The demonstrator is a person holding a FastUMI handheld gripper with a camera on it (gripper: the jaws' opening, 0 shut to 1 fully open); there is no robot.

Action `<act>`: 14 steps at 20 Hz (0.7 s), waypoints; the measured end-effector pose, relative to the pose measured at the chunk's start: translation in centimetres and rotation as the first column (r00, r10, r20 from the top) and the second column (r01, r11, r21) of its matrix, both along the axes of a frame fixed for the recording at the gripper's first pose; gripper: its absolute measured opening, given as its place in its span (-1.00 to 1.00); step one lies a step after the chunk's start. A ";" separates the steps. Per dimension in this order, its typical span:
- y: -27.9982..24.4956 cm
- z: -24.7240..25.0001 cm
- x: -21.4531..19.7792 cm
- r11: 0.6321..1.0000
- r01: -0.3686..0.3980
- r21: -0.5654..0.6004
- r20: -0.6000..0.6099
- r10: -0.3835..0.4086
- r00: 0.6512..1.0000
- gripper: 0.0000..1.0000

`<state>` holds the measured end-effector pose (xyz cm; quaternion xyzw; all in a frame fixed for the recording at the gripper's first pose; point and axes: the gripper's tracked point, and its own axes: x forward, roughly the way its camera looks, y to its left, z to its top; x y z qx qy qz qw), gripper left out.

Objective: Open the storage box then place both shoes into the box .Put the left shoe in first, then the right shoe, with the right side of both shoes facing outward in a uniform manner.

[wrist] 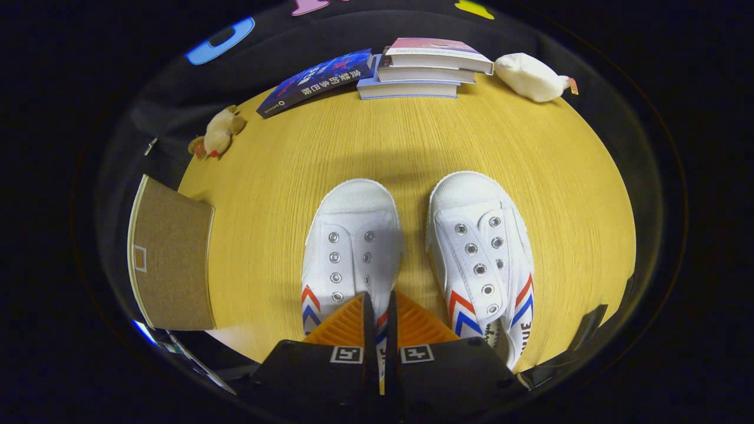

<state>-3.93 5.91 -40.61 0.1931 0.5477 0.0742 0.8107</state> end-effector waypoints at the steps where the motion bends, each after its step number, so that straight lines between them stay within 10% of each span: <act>1: 0.2 0.2 0.0 1.000 0.004 0.009 0.014 -0.004 1.000 -0.88; 14: 3.3 14.1 1.9 0.987 0.052 0.152 0.101 -0.068 0.993 -0.89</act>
